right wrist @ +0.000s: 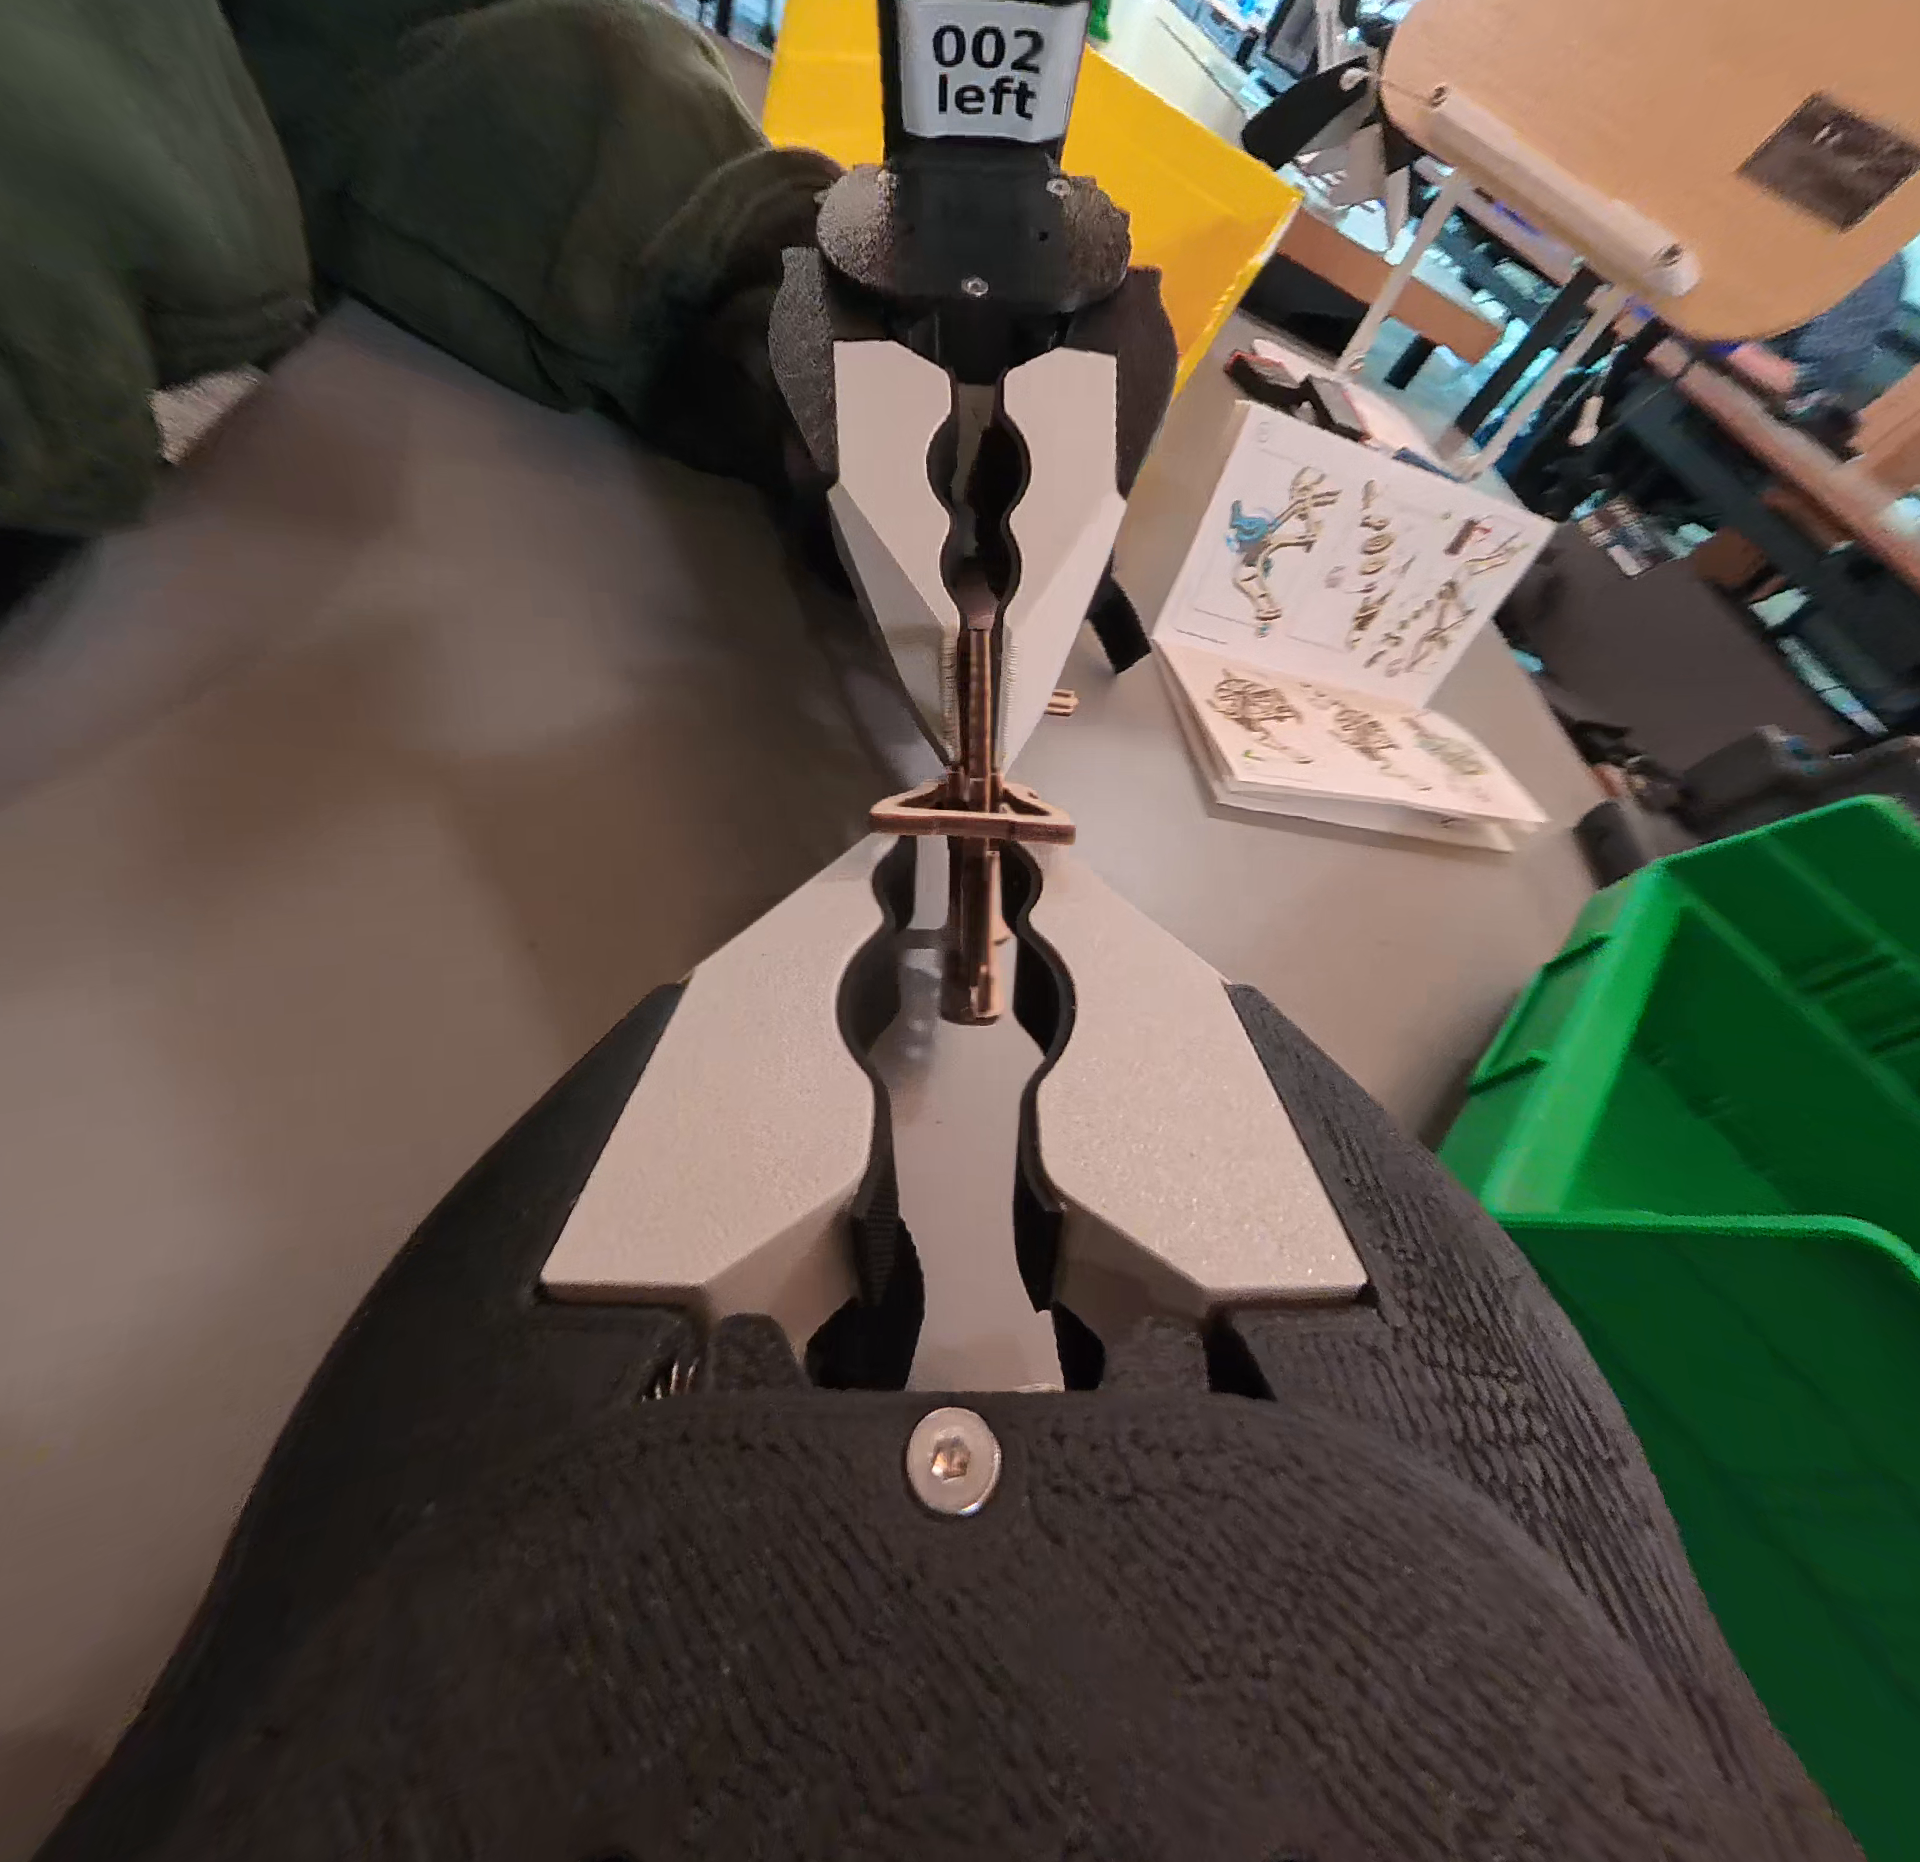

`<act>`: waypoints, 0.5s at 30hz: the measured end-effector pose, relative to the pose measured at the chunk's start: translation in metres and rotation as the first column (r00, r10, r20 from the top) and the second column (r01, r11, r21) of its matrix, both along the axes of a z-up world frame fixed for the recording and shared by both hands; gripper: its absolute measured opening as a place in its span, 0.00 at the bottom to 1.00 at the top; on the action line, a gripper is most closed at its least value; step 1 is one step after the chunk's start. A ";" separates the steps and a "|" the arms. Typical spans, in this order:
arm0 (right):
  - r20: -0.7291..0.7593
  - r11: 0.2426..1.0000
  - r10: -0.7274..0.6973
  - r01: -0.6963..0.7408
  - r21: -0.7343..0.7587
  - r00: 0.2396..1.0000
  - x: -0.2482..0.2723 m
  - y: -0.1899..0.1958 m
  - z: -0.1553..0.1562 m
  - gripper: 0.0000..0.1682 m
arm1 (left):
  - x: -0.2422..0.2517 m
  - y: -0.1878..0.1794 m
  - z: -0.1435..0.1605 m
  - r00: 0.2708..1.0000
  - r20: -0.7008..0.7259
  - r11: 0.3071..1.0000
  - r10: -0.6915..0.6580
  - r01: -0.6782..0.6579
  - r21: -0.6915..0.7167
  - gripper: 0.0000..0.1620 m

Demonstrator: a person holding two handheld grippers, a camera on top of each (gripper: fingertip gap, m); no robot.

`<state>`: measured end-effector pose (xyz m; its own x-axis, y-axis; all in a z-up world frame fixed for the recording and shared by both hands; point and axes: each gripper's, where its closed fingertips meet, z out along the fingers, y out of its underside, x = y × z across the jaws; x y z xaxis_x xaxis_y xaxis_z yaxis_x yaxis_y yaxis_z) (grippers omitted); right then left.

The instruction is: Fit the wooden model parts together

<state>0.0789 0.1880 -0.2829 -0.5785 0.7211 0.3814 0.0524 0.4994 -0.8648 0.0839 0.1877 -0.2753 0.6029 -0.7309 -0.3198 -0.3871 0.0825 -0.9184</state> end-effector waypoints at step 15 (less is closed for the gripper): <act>0.000 0.999 0.012 -0.012 -0.030 1.000 0.002 -0.003 0.002 0.04 | 0.002 -0.007 0.001 0.994 -0.108 0.993 -0.016 0.028 0.113 0.18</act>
<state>0.0806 0.1853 -0.2808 -0.5872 0.7251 0.3598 0.0466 0.4740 -0.8793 0.0856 0.1805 -0.2745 0.5449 -0.6986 -0.4638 -0.4791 0.1945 -0.8559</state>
